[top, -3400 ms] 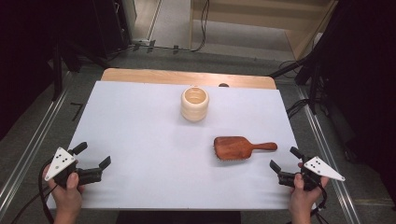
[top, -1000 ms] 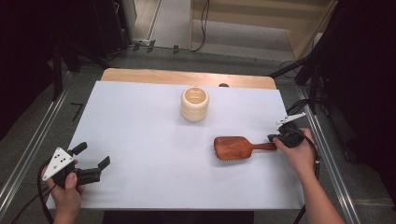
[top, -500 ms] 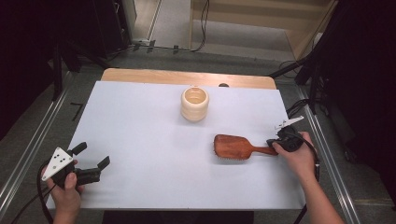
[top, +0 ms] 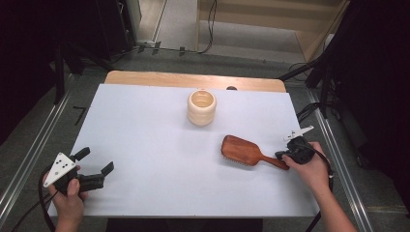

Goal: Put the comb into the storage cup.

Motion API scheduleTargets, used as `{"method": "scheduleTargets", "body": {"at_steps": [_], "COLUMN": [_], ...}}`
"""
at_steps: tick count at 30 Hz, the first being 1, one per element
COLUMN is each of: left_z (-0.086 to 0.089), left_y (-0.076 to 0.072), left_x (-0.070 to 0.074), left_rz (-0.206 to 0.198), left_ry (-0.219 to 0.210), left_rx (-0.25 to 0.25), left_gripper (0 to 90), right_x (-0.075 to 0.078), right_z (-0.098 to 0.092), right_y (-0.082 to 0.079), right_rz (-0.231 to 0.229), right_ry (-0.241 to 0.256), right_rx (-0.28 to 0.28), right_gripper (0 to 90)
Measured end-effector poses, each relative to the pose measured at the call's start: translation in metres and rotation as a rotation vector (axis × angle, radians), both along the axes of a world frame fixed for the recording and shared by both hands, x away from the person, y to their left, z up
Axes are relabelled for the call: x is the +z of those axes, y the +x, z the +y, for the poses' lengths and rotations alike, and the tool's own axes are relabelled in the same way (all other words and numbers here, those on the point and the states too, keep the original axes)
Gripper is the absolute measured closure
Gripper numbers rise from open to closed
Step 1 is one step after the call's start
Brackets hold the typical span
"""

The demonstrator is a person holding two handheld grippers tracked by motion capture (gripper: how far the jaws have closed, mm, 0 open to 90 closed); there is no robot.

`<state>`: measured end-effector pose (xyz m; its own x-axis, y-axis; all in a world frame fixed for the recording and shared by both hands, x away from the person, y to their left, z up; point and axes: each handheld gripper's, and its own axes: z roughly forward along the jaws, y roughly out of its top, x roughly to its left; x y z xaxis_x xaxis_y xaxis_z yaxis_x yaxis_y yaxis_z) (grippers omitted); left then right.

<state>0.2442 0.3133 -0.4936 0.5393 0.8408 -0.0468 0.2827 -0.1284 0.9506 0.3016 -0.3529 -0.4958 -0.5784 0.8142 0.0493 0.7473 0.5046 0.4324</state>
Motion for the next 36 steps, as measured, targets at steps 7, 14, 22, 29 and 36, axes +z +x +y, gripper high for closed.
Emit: {"method": "scheduleTargets", "body": {"at_steps": [7, 14, 22, 29, 36], "left_z": [0.000, 0.000, 0.000, 0.000, 0.000], "left_y": [0.000, 0.000, 0.000, 0.000, 0.000], "left_x": [0.000, 0.000, 0.000, 0.000, 0.000], "left_rz": [0.000, 0.000, 0.000, 0.001, 0.001], "left_ry": [-0.001, 0.002, 0.001, -0.003, -0.004], "left_rx": [-0.001, 0.000, -0.001, 0.001, 0.000], "left_gripper": [0.0, 0.0, 0.0, 0.0, 0.0], "right_x": [0.012, 0.027, 0.020, 0.008, 0.003], "right_z": [-0.004, 0.008, 0.028, 0.044, 0.052], "right_y": [-0.002, -0.003, -0.005, -0.003, -0.001], "right_rz": [-0.079, -0.132, -0.087, -0.069, -0.066], "right_ry": [0.037, 0.052, 0.027, -0.053, -0.068], "right_rx": [0.056, 0.191, 0.304, 0.363, 0.377], "right_gripper": [65.8, 32.1, 0.0, 0.0, 17.1]}}
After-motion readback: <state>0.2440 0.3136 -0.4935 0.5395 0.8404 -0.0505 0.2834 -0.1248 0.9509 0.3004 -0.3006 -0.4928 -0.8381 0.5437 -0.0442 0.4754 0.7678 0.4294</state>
